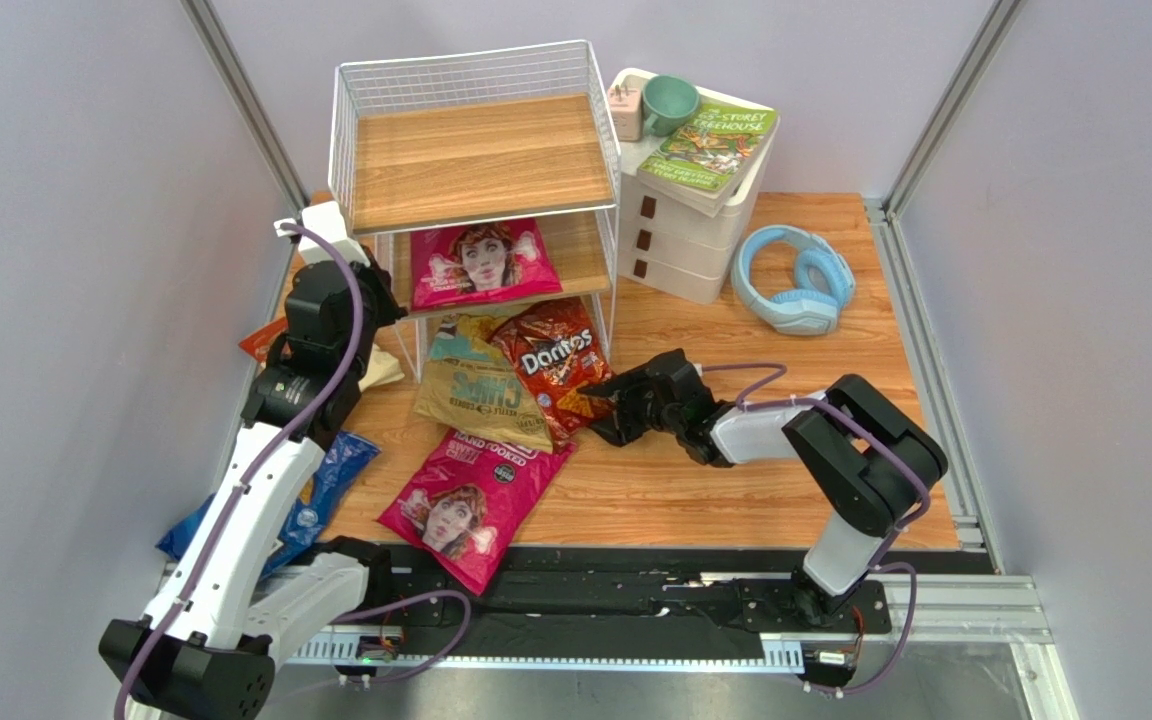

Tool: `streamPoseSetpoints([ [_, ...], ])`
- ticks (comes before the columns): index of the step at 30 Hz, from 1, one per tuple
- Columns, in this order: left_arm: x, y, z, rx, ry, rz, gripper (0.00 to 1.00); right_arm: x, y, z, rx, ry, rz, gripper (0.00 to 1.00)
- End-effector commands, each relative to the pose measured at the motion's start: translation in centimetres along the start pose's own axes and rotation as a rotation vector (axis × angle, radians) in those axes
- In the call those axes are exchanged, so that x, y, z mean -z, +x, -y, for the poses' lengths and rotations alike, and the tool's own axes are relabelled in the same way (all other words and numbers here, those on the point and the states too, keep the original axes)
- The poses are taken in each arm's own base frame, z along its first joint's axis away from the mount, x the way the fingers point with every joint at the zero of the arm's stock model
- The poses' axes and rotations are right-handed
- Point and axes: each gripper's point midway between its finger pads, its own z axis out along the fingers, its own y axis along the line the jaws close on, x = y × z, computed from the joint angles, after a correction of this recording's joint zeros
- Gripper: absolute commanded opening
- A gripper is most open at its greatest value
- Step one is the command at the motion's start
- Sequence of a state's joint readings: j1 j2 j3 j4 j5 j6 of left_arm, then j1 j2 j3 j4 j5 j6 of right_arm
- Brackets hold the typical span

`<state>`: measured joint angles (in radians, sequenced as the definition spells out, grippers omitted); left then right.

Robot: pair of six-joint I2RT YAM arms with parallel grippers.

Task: Place and organize the chips bags onto the shelf
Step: Adjust the potato chip on the shelf.

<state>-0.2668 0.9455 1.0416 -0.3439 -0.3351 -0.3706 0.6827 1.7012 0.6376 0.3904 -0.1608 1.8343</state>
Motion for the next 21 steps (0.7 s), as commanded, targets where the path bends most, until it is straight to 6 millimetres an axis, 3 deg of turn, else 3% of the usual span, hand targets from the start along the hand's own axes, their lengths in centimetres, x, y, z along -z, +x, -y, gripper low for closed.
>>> streamPoseSetpoints([
  [1,0.5,3.0,2.0,0.330,0.039,-0.134,0.00,-0.2,-0.1,-2.2,-0.071,-0.129,0.039,0.37],
  [2,0.4,3.1,2.1,0.330,0.041,-0.136,0.00,-0.2,0.0,-2.3,-0.086,-0.134,0.038,0.27],
  [3,0.4,3.1,2.2,0.331,0.043,-0.138,0.00,-0.2,0.1,-2.6,-0.094,-0.150,0.033,0.09],
  [5,0.2,3.1,2.4,0.333,0.049,-0.143,0.00,-0.1,0.6,-3.0,-0.125,-0.174,0.022,0.00],
  [11,-0.3,3.0,3.4,0.329,0.070,-0.153,0.00,-0.3,2.2,-5.7,-0.145,-0.243,-0.002,0.00],
  [13,-0.6,2.7,3.5,0.326,0.069,-0.151,0.00,-0.4,1.7,-6.6,-0.155,-0.262,0.035,0.00],
  [16,-0.8,2.4,3.6,0.316,0.069,-0.148,0.00,-0.3,2.1,-8.5,-0.137,-0.277,0.045,0.00],
  [17,-0.8,2.2,3.7,0.314,0.071,-0.145,0.00,-0.2,2.6,-10.1,-0.124,-0.296,0.047,0.00],
  [19,-0.9,2.0,3.8,0.311,0.075,-0.145,0.00,-0.3,2.6,-10.2,-0.086,-0.259,0.078,0.00],
  [21,-1.0,2.1,3.9,0.305,0.077,-0.151,0.05,-0.2,2.7,-11.4,-0.073,-0.263,0.098,0.00],
])
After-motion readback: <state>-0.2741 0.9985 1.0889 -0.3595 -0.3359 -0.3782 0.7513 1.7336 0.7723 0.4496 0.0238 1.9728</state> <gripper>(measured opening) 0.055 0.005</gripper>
